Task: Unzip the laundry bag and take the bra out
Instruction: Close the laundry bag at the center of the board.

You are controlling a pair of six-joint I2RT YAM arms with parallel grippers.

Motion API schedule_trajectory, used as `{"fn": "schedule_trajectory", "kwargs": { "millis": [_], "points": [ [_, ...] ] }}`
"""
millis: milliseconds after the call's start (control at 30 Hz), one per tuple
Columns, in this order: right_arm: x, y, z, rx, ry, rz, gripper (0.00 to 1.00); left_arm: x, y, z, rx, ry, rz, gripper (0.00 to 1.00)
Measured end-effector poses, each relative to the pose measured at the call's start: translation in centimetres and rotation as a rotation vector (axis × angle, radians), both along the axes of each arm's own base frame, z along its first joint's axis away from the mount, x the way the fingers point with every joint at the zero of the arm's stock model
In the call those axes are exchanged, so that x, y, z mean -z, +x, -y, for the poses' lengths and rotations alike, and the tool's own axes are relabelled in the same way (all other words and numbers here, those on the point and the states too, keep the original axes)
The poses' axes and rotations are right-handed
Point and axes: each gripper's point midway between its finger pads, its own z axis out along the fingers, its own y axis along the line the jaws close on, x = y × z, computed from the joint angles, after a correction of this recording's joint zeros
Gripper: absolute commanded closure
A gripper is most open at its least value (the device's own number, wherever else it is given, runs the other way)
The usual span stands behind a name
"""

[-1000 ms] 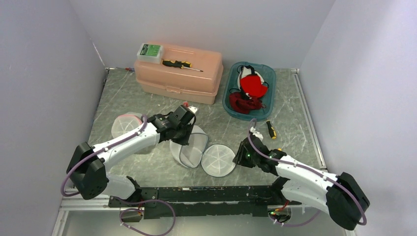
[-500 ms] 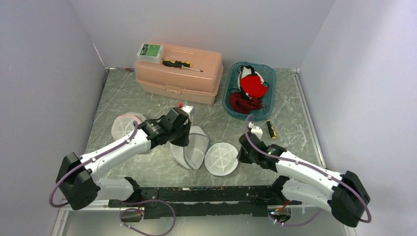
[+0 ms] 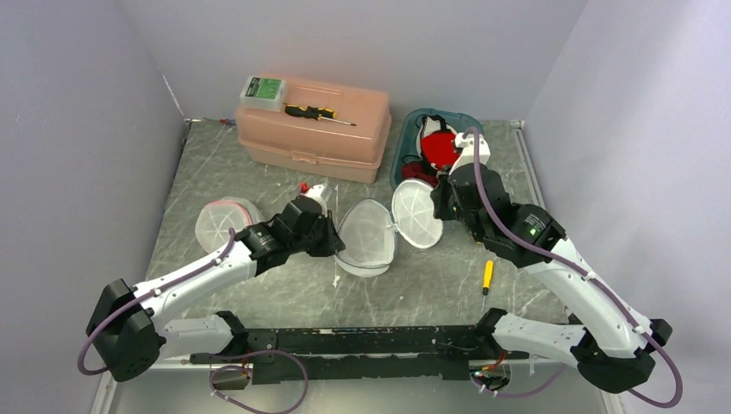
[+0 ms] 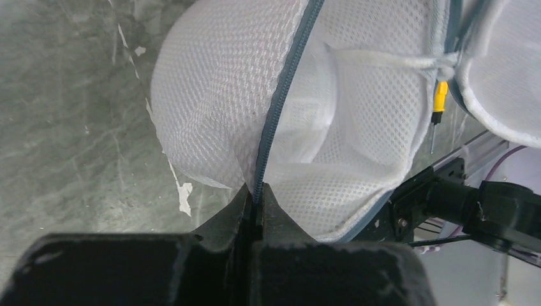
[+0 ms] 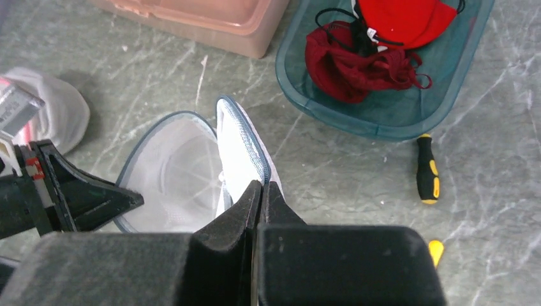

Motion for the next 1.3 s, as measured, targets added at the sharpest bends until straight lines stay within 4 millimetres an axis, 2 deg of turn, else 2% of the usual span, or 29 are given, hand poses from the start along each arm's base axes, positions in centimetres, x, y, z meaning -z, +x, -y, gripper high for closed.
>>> {"fn": "schedule_trajectory", "kwargs": {
  "millis": [67, 167, 300, 367, 400, 500, 667, 800, 900, 1000, 1067, 1200, 1300],
  "points": [
    [0.2, -0.1, 0.1, -0.012, -0.024, -0.003, 1.0, 0.7, -0.1, 0.2, -0.018, -0.019, -0.02, 0.97],
    [2.8, -0.3, 0.2, -0.025, -0.082, -0.047, 1.0, 2.1, -0.2, 0.2, -0.046, -0.013, -0.068, 0.95],
    [8.3, -1.2, 1.0, -0.031, -0.183, -0.152, 1.0, 3.1, -0.4, 0.0, -0.061, 0.006, -0.105, 0.73],
    [9.9, -1.7, 1.4, -0.031, -0.215, -0.185, 1.0, 3.1, -0.5, -0.1, -0.064, 0.015, -0.109, 0.61],
    [10.0, -1.7, 1.5, -0.032, -0.216, -0.186, 1.0, 3.1, -0.5, -0.3, -0.065, 0.024, -0.109, 0.57],
    [9.4, -1.7, 1.5, -0.032, -0.198, -0.168, 1.0, 2.5, -0.4, -0.3, -0.064, 0.035, -0.105, 0.54],
    [8.4, -1.7, 0.9, -0.049, -0.17, -0.152, 1.0, 0.7, 0.3, 0.2, -0.056, 0.034, -0.09, 0.54],
    [7.6, -1.6, 0.3, -0.067, -0.162, -0.142, 1.0, 0.2, 0.3, 0.1, -0.047, 0.051, -0.086, 0.56],
    [6.4, -1.3, -0.2, -0.08, -0.157, -0.122, 1.0, 0.0, 0.4, -0.1, -0.04, 0.075, -0.083, 0.63],
    [4.7, -1.0, -0.7, -0.093, -0.141, -0.092, 1.0, 0.0, 0.8, 0.1, -0.031, 0.101, -0.085, 0.86],
    [3.7, -0.9, -0.8, -0.097, -0.129, -0.074, 1.0, 0.2, 1.0, 0.3, -0.02, 0.119, -0.087, 0.96],
    [1.8, -0.8, -0.9, -0.11, -0.114, -0.038, 1.0, 0.7, 1.0, 0.2, -0.011, 0.14, -0.098, 0.97],
    [-1.7, -0.5, -1.2, -0.122, -0.086, 0.016, 1.0, -0.5, 1.2, 0.5, 0.001, 0.137, -0.079, 0.97]
  ]
}}
